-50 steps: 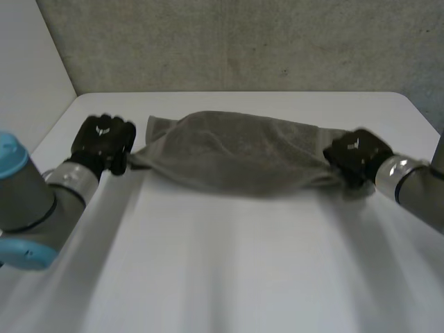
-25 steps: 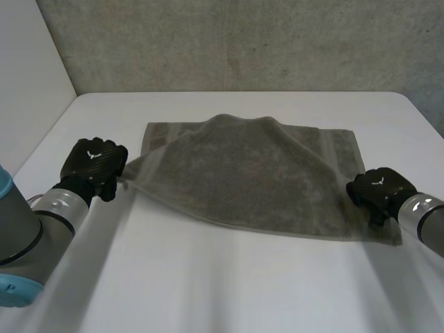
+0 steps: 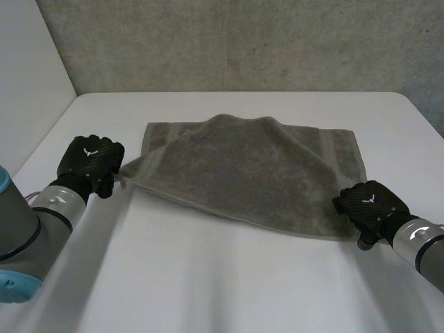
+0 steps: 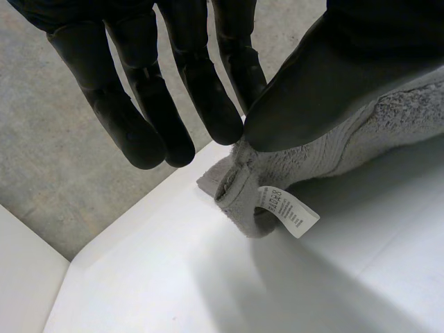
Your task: Fold the towel.
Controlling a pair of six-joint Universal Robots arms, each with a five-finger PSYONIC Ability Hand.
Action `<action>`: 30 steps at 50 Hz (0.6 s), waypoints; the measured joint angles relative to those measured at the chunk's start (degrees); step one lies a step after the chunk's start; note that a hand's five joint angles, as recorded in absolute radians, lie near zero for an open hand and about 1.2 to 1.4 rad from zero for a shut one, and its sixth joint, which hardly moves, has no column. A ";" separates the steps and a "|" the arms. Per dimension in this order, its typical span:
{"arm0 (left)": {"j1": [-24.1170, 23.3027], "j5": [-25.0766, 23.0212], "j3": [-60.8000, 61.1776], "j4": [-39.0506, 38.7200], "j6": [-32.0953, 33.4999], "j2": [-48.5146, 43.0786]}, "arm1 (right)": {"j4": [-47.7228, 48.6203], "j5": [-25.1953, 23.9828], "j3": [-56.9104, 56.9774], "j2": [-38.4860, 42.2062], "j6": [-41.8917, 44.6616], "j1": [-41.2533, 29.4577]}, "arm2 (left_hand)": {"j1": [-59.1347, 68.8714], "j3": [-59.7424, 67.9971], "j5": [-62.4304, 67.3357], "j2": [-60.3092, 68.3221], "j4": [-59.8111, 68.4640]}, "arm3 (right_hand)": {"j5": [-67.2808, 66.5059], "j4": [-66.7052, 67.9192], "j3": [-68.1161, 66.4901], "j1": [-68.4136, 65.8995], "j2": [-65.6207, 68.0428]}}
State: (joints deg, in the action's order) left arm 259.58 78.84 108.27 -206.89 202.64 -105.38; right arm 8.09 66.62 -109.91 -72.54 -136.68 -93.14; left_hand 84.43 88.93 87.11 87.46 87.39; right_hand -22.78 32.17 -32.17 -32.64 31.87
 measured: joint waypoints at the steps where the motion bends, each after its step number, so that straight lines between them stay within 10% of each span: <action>1: 0.05 0.01 -0.05 0.01 -0.02 0.00 | 0.41 -0.28 -0.26 0.13 0.00 0.07 | 0.00 0.00 -0.01 0.00 0.00 | -0.92 0.89 -0.87 -0.82 0.94; 30: 0.13 -0.01 0.08 0.00 -0.05 -0.11 | 5.63 -1.81 0.63 4.87 0.88 1.73 | 0.00 0.00 -0.01 0.00 0.00 | -10.34 10.76 -10.83 -10.15 10.39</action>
State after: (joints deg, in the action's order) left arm 259.71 78.84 108.35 -206.89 202.59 -105.49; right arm 13.72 64.81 -109.28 -67.67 -135.80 -91.41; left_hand 84.43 88.93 87.10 87.46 87.39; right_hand -33.12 42.93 -42.99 -42.79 42.26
